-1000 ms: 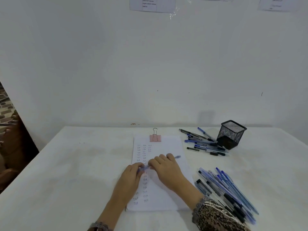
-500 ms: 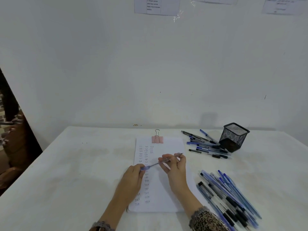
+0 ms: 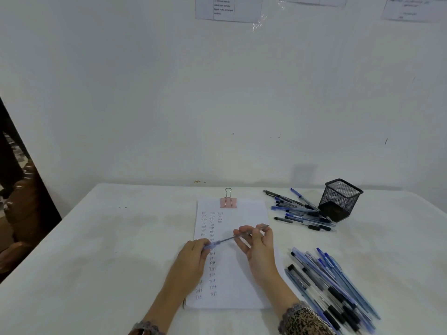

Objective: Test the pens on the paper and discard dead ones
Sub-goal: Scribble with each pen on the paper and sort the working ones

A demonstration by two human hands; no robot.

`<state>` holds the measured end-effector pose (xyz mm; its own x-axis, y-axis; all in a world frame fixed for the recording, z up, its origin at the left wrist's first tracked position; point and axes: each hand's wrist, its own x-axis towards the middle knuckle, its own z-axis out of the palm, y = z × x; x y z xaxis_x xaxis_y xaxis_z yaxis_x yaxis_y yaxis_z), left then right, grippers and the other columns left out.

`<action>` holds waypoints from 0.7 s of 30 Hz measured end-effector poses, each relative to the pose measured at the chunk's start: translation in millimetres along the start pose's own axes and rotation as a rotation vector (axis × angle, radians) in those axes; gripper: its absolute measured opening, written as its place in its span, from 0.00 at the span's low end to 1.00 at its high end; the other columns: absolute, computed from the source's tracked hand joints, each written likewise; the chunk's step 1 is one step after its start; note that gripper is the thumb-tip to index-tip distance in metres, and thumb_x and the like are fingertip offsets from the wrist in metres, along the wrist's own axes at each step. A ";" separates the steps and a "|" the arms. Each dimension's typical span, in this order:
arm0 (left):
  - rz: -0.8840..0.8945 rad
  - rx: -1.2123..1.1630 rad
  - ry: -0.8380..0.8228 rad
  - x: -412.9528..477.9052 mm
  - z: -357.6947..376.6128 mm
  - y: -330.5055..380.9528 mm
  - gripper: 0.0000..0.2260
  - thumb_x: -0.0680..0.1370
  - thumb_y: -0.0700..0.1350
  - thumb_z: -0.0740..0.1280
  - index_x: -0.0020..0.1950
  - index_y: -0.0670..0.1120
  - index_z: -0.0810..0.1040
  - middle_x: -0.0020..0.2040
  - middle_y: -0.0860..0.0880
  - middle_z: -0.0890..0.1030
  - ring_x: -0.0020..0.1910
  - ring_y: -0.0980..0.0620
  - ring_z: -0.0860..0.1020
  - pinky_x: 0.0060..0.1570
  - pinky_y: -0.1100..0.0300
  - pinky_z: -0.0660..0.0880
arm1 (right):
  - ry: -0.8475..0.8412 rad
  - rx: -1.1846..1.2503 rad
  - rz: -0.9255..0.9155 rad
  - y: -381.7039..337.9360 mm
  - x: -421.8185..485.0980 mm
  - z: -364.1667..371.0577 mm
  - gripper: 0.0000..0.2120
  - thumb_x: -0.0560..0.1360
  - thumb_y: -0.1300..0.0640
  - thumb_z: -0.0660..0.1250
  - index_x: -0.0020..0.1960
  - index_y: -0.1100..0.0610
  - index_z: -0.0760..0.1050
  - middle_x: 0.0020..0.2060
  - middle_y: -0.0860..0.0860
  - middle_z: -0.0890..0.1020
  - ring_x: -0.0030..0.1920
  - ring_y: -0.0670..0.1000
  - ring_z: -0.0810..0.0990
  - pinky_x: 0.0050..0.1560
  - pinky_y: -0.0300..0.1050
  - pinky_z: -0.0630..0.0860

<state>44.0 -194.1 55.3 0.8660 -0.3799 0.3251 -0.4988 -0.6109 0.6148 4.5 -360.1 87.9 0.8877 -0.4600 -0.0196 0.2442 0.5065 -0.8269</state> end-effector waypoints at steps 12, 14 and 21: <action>-0.033 -0.108 -0.053 5.4 0.5 -3.4 0.10 0.80 0.42 0.58 0.57 0.44 0.76 0.47 0.55 0.74 0.48 0.59 0.71 0.50 0.77 0.64 | -0.245 -0.189 0.081 13.2 -7.8 -2.1 0.05 0.82 0.63 0.52 0.48 0.57 0.62 0.45 0.56 0.84 0.50 0.53 0.83 0.51 0.43 0.79; -0.040 -0.136 -0.034 4.8 -2.6 -4.0 0.09 0.80 0.42 0.59 0.55 0.47 0.77 0.47 0.57 0.75 0.48 0.59 0.73 0.49 0.74 0.66 | -0.274 -0.326 0.040 0.4 -2.9 -7.3 0.03 0.79 0.63 0.59 0.47 0.58 0.67 0.46 0.55 0.84 0.46 0.51 0.82 0.49 0.41 0.78; -0.003 -0.172 0.003 2.9 -7.3 1.0 0.14 0.79 0.49 0.59 0.63 0.61 0.64 0.54 0.66 0.74 0.56 0.64 0.71 0.59 0.65 0.68 | -0.527 -1.830 -0.210 -68.7 18.2 -9.1 0.07 0.77 0.54 0.64 0.51 0.45 0.78 0.40 0.39 0.79 0.46 0.41 0.69 0.55 0.41 0.62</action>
<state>46.3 -190.7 62.1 0.8678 -0.3760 0.3250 -0.4830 -0.4837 0.7299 0.3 -409.9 139.3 0.9999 0.0104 0.0016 0.0104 -0.9554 -0.2951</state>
